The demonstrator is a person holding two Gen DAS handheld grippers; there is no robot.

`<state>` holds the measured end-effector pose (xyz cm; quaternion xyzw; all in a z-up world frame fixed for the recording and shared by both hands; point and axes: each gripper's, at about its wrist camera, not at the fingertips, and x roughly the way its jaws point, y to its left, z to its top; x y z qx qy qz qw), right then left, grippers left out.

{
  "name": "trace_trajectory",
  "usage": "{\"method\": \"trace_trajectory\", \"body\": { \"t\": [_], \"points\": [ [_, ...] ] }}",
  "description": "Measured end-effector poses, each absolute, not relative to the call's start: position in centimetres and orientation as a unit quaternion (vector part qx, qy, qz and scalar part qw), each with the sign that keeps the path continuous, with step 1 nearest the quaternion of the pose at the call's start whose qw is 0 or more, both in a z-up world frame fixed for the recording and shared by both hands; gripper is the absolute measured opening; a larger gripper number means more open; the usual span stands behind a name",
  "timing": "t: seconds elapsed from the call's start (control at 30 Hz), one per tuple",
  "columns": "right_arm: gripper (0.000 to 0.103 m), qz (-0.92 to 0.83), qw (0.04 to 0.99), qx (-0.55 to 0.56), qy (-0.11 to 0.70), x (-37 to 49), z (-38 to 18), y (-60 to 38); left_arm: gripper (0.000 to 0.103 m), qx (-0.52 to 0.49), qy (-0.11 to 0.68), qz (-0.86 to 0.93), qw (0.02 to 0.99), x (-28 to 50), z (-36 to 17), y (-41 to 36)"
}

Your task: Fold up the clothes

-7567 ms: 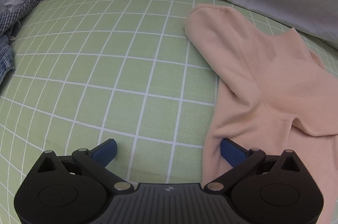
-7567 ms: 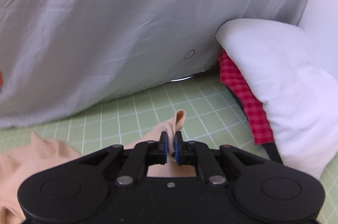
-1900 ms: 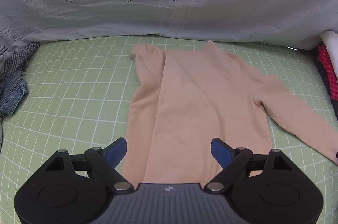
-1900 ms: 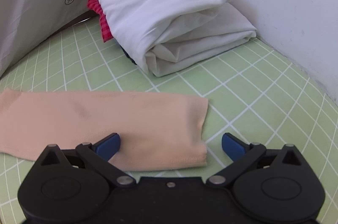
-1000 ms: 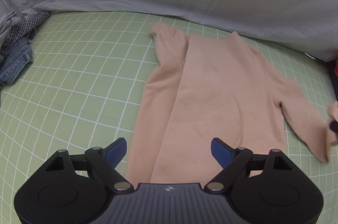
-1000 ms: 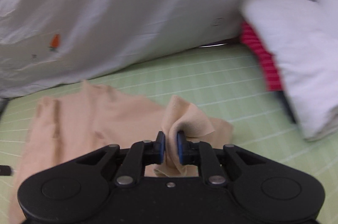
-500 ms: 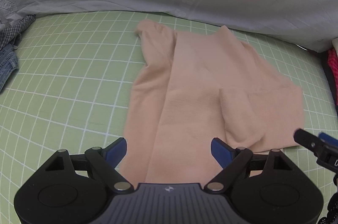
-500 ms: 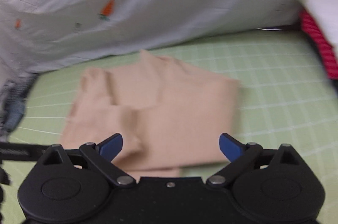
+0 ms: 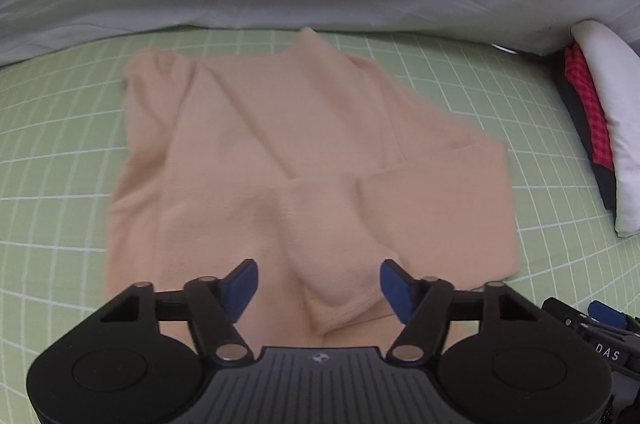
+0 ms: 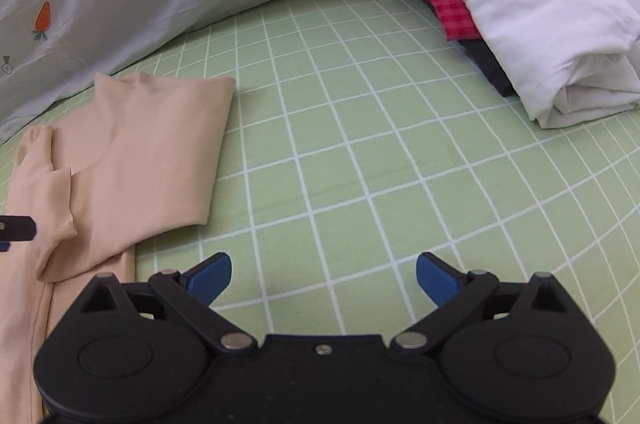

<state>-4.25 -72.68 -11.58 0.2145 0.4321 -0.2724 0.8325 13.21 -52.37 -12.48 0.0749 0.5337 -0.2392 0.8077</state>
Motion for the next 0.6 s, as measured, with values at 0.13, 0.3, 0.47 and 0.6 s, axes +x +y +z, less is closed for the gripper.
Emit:
{"method": "trace_trajectory", "body": {
  "t": [0.13,0.3,0.47,0.6],
  "points": [
    [0.1,-0.27,0.832,0.212,0.436,-3.4,-11.8,-72.6,0.025,0.067,0.556,-0.234,0.795,14.0,-13.8,-53.1],
    [0.1,-0.264,0.831,0.207,0.444,-3.0,-12.1,-72.0,0.009,0.049,0.547,-0.236,0.802,14.0,-13.3,-52.0],
    [0.1,-0.255,0.83,0.197,0.455,-2.6,-12.2,-71.2,0.007,0.037,0.506,-0.235,0.829,14.2,-10.5,-50.1],
    [0.1,-0.238,0.832,0.181,0.468,-1.5,-12.2,-70.1,0.007,0.02,0.468,-0.212,0.858,15.4,-8.3,-47.7]
  ]
}}
